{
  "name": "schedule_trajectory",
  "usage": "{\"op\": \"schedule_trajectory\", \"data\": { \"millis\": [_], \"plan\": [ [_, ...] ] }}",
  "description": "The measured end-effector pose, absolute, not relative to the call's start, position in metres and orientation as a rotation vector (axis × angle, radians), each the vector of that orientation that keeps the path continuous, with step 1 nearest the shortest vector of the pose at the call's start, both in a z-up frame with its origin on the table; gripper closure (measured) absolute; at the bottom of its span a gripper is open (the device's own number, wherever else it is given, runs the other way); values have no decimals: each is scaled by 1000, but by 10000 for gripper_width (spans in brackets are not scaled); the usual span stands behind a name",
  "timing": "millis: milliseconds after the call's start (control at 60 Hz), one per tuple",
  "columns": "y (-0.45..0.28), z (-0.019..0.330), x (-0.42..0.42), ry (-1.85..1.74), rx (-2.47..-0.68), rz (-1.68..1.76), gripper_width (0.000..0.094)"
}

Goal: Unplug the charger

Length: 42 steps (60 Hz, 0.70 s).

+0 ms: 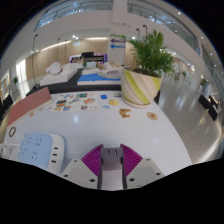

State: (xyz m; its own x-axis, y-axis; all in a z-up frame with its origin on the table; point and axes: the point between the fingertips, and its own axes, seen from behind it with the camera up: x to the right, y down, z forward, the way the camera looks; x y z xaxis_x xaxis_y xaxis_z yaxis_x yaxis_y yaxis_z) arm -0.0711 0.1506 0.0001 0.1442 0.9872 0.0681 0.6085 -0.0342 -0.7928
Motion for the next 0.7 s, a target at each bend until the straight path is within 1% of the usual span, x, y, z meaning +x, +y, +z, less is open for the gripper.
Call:
{"op": "schedule_trajectory", "data": {
  "millis": [33, 50, 150, 183, 217, 233, 283, 300, 433, 483, 567, 633, 700],
  "plan": [
    [149, -5, -71, -1566, -1740, 697, 628],
    [149, -5, -72, -1571, -1744, 703, 589],
    [156, 2, -64, -1576, -1751, 692, 200],
    [157, 11, -59, -1577, -1754, 699, 193],
    [156, 22, -50, -1577, -1754, 706, 122],
    [155, 29, -45, -1579, -1752, 710, 38],
    [152, 55, -23, -1588, -1752, 716, 95],
    [151, 69, -12, -1588, -1756, 714, 98],
    [144, 150, 87, -1604, -1796, 633, 92],
    [138, 175, 130, -1631, -1793, 603, 95],
    [131, 198, 189, -1670, -1775, 565, 83],
    [126, 210, 222, -1669, -1792, 578, 84],
    [120, 212, 243, -1664, -1819, 612, 84]
  ]
}}
